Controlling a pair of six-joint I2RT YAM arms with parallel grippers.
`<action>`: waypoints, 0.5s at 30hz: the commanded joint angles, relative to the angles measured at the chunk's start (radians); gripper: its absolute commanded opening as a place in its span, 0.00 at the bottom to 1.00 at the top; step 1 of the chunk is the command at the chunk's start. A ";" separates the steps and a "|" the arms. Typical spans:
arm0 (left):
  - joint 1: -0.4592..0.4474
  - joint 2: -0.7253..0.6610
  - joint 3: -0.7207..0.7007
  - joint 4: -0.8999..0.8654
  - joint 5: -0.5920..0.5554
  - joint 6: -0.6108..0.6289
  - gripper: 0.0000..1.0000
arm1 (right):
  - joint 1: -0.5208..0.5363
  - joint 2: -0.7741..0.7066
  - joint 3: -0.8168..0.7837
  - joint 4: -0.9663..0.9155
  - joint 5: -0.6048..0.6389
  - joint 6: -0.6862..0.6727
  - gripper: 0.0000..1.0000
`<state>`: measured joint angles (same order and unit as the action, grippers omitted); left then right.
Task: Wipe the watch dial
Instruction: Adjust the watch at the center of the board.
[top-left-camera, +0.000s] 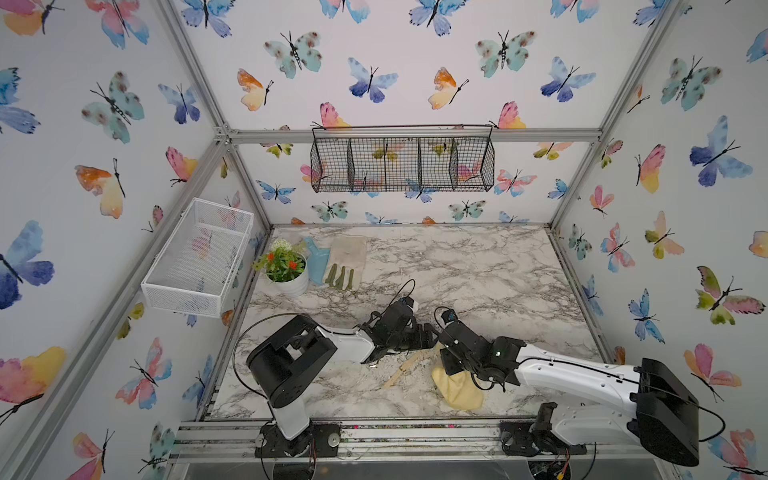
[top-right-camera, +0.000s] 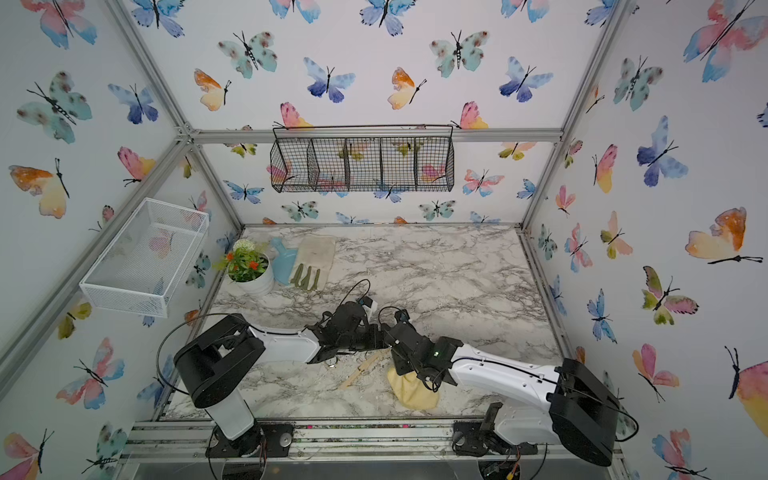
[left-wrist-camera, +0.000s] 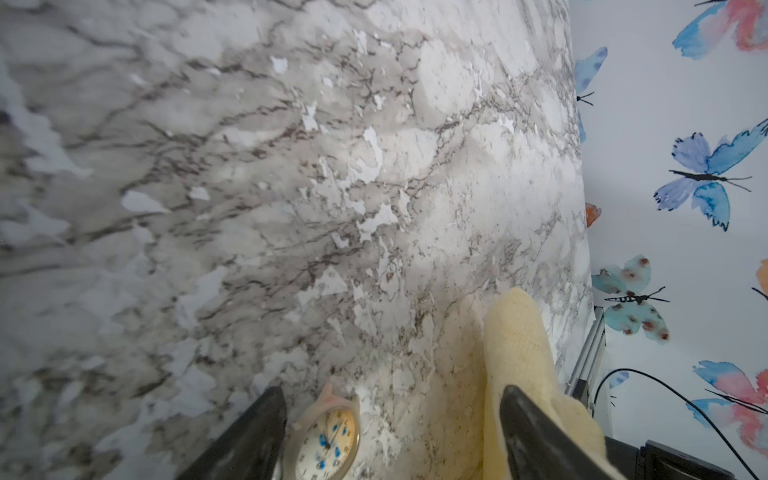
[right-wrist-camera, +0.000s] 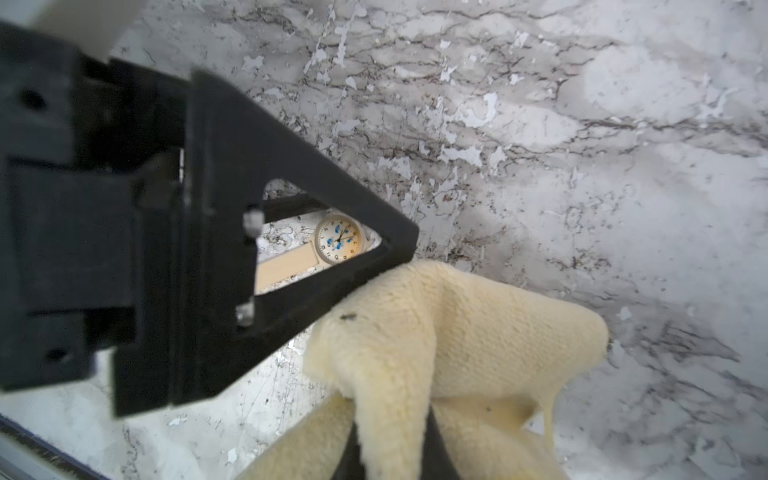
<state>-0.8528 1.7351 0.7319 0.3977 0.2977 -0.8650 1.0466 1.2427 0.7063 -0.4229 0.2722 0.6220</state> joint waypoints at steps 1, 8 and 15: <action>-0.002 -0.009 -0.003 -0.162 -0.004 0.021 0.82 | -0.002 -0.044 -0.024 -0.058 0.057 0.022 0.02; -0.024 -0.221 -0.007 -0.410 -0.151 0.078 0.88 | -0.005 -0.119 -0.062 -0.046 0.110 0.031 0.02; -0.104 -0.305 -0.087 -0.436 -0.133 0.028 0.96 | -0.008 -0.105 -0.068 -0.016 0.093 0.028 0.02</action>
<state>-0.9291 1.4395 0.6846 0.0311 0.1764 -0.8188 1.0458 1.1301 0.6468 -0.4393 0.3458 0.6411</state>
